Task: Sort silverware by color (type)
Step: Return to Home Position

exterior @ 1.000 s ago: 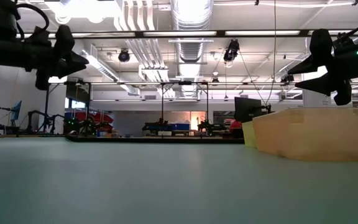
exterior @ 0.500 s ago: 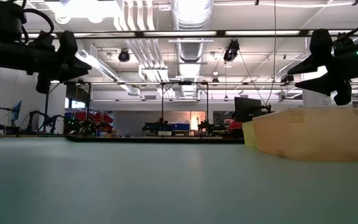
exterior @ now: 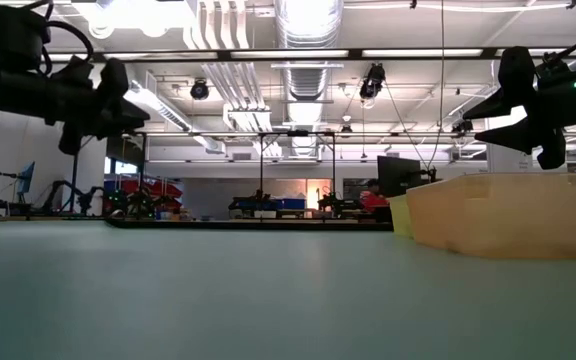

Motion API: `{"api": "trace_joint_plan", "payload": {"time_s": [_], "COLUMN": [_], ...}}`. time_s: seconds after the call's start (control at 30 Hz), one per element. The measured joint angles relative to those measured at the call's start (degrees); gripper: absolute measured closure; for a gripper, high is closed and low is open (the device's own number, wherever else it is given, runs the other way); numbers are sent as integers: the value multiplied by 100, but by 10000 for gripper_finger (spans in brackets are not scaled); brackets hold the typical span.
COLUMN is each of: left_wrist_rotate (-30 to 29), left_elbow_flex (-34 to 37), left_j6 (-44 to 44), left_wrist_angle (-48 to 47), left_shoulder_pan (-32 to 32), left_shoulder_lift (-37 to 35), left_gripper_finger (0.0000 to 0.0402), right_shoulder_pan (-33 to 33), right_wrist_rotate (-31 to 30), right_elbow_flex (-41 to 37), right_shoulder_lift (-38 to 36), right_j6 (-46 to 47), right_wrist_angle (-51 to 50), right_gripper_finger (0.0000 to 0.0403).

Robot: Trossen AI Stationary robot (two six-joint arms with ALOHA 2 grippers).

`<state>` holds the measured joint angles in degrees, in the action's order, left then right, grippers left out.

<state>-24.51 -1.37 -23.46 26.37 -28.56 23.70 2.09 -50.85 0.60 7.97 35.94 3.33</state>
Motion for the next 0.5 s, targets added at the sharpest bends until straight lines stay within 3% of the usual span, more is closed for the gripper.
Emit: {"api": "trace_joint_plan", "payload": {"time_s": [0.5], "left_wrist_rotate": [1], "left_elbow_flex": [0], "left_j6": [1], "left_wrist_angle": [0], "left_shoulder_pan": [-1], "left_shoulder_lift": [302], "left_gripper_finger": [326], "right_shoulder_pan": [0], "right_wrist_rotate": [-1], "right_elbow_flex": [0], "right_shoulder_lift": [0], "right_j6": [0], "right_wrist_angle": [0], "right_gripper_finger": [193]}}
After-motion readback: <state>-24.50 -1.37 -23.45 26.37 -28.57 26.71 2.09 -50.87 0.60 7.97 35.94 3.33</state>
